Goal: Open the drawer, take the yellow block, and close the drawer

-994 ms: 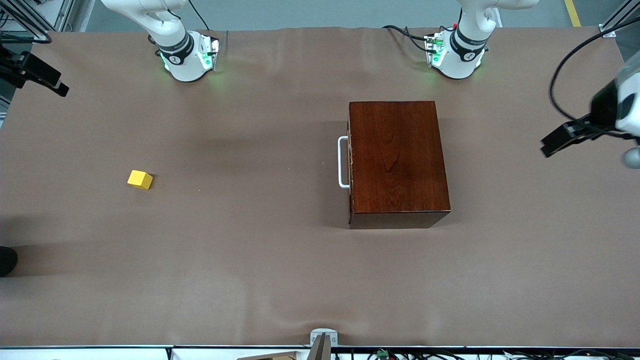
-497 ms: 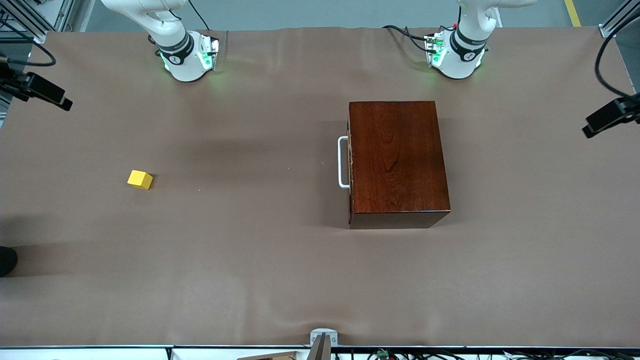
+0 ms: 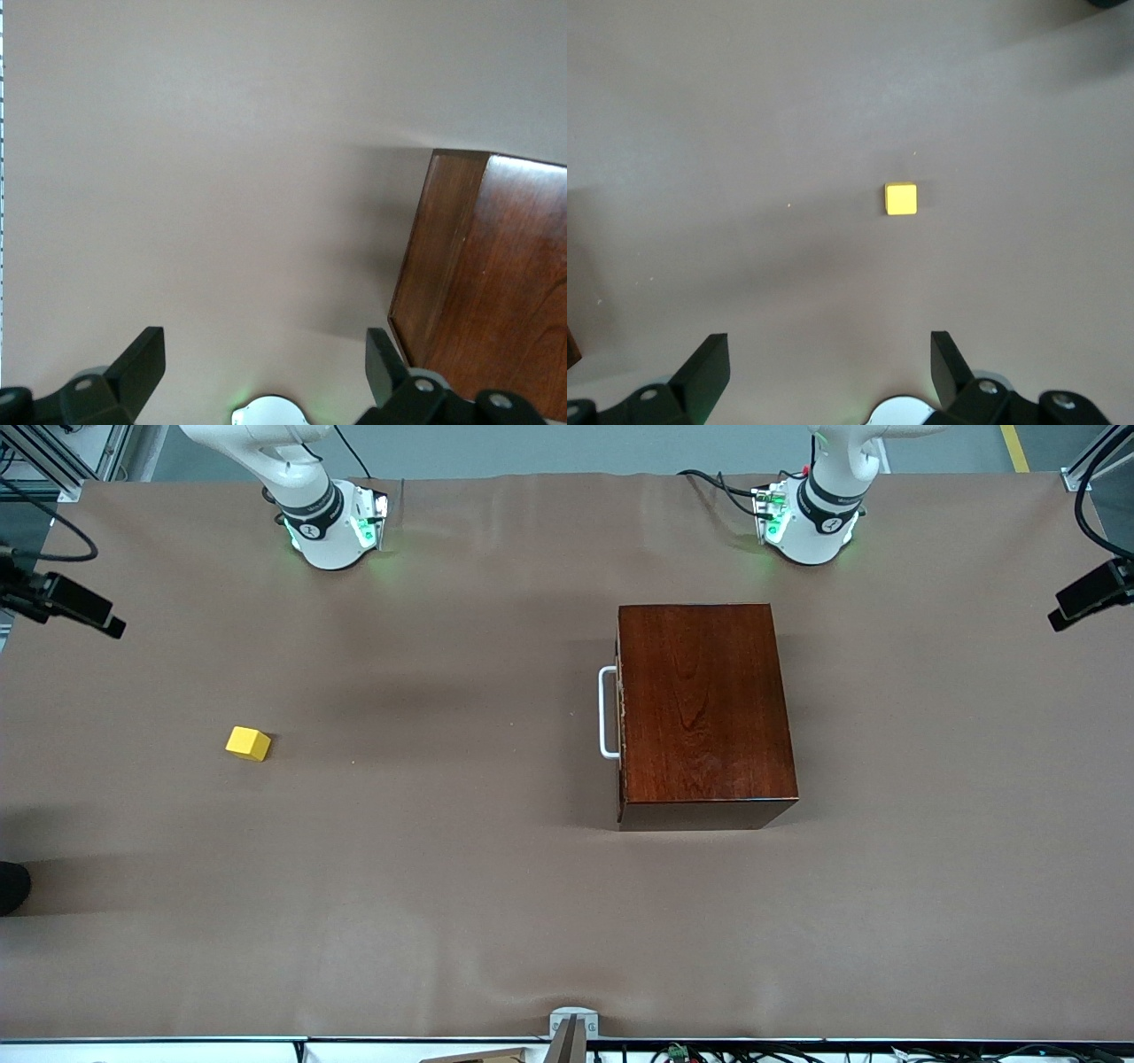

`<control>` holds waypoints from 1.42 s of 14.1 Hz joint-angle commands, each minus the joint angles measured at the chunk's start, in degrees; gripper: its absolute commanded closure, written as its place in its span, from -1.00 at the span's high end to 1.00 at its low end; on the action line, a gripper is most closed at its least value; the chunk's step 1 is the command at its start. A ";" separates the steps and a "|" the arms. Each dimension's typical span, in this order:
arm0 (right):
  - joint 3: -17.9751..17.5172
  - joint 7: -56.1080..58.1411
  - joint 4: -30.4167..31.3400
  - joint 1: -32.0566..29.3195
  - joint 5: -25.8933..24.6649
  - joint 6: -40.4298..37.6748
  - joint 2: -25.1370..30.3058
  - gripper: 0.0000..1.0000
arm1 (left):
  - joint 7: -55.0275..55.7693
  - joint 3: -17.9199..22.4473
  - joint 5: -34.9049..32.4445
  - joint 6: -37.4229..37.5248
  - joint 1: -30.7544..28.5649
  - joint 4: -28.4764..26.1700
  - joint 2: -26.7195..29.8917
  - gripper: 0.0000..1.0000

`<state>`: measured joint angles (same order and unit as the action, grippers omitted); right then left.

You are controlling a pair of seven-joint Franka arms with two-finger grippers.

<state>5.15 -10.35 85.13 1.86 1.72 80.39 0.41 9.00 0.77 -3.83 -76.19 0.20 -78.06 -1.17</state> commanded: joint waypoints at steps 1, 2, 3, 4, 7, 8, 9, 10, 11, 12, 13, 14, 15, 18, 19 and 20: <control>-0.66 1.12 -3.04 -0.37 0.22 0.64 -2.96 1.00 | -1.70 -1.99 0.85 -5.71 -1.87 -11.38 8.09 1.00; -1.28 1.47 -4.35 -0.36 -0.05 -0.23 -2.87 1.00 | -1.70 -2.78 0.85 -6.68 -2.92 -13.50 9.51 1.00; -1.37 1.47 -5.58 -0.45 -0.05 -1.80 -2.96 1.00 | -1.70 -3.40 0.93 -7.04 -3.02 -14.30 10.04 1.00; -1.28 1.56 -5.77 -0.54 0.04 -2.25 -2.87 1.00 | -1.70 -3.58 0.93 -7.04 -2.93 -14.40 10.14 1.00; -1.28 1.56 -5.77 -0.72 -0.05 -2.17 -2.96 1.00 | -1.79 -4.90 1.11 -6.96 -1.97 -14.84 10.40 1.00; -1.28 1.56 -5.86 -0.45 -0.23 -2.17 -2.96 1.00 | -1.79 -5.07 1.11 -6.96 -0.92 -14.93 10.40 1.00; -1.28 1.47 -5.86 -0.45 -0.23 -2.00 -2.96 1.00 | -1.71 -5.25 1.11 -6.96 -0.65 -14.93 10.40 1.00; -1.28 1.47 -5.86 -0.45 -0.49 -1.82 -2.96 1.00 | -1.70 -5.43 1.11 -6.96 -0.56 -15.02 10.40 1.00; -1.28 1.47 -5.86 -0.45 -1.27 -1.82 -2.96 1.00 | -1.70 -6.04 1.20 -7.04 -0.64 -15.02 10.40 1.00; -1.28 1.47 -5.86 -0.80 -1.28 -1.99 -2.96 1.00 | -1.70 -6.13 1.81 -7.13 -0.47 -15.02 10.40 1.00; -1.19 1.47 -5.86 -0.80 -1.19 -1.99 -2.96 1.00 | -1.70 -6.13 2.34 -7.04 0.32 -15.02 10.49 1.00; -1.28 1.47 -5.86 -0.54 -1.28 -1.99 -2.87 1.00 | -1.62 -6.13 2.34 -7.04 0.41 -15.02 10.49 1.00; -1.28 1.39 -5.86 -0.37 -1.28 -1.99 -2.87 1.00 | -1.70 -6.13 2.51 -6.96 0.41 -15.02 10.49 1.00; -1.28 1.47 -5.77 -0.54 -1.28 -2.26 -2.87 1.00 | -5.81 -5.96 2.69 -6.34 0.32 -14.75 10.40 1.00; -1.28 1.56 -5.77 -0.63 -1.37 -2.34 -2.87 1.00 | -7.66 -5.69 2.78 -6.34 0.32 -14.67 10.49 1.00; -1.19 1.56 -5.77 -0.63 -1.54 -2.35 -2.87 1.00 | -7.51 -5.60 2.95 -6.34 0.32 -14.58 10.49 1.00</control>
<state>4.25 -9.44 80.53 1.73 1.03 79.08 -2.11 3.81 -5.29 -2.42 -82.36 0.73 -91.64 7.76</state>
